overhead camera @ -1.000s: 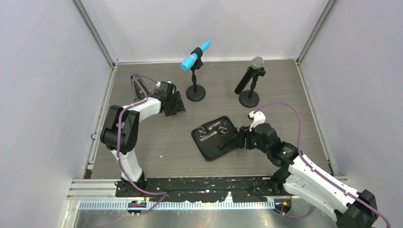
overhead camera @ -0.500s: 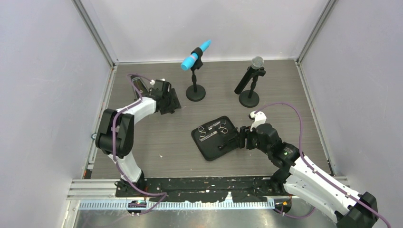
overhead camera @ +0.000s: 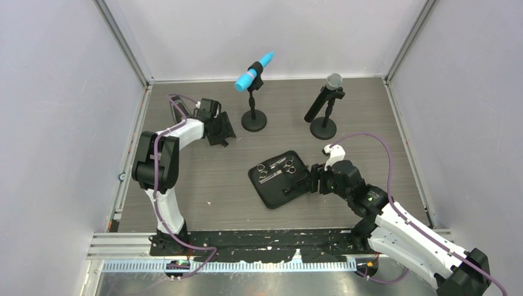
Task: Sort the hair-cutting tools
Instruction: Move the comb to the center of the board.
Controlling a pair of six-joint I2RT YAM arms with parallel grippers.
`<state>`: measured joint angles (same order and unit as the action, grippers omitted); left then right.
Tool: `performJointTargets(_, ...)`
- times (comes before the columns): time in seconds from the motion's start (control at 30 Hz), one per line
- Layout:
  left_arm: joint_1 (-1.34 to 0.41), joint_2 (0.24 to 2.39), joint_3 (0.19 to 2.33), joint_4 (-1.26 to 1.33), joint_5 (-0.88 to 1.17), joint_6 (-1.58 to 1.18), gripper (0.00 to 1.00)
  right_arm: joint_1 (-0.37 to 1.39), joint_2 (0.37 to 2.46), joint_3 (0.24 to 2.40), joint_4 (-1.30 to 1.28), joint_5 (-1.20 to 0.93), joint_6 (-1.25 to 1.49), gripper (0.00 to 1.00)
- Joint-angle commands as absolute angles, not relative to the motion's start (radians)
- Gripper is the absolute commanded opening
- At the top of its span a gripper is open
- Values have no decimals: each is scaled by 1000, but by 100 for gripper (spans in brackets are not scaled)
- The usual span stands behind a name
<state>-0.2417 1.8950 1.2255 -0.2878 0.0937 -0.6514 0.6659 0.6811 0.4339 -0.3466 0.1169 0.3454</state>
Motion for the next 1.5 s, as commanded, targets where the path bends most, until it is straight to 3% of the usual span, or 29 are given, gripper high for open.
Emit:
performJointTargets(0.0,-241,1892,1202,-393,158,-670,62,670,675,477,-334,117,346,61)
performJointTargets(0.53,-282,1649,868,-436,296,-687,60,670,734,480,-330,147,411,65)
performJointTargets(0.8,-332,1392,697,-541,233,-698,62,646,778,493,-329,212,471,89)
performJointTargets(0.97,-334,1273,742,-649,87,-718,64,622,801,503,-312,241,495,99)
performJointTargets(1.17,-334,1403,933,-748,-54,-672,64,621,796,520,-316,316,533,95)
performJointTargets(1.47,-374,1629,1082,-825,-132,-635,55,618,847,537,-343,334,582,96)
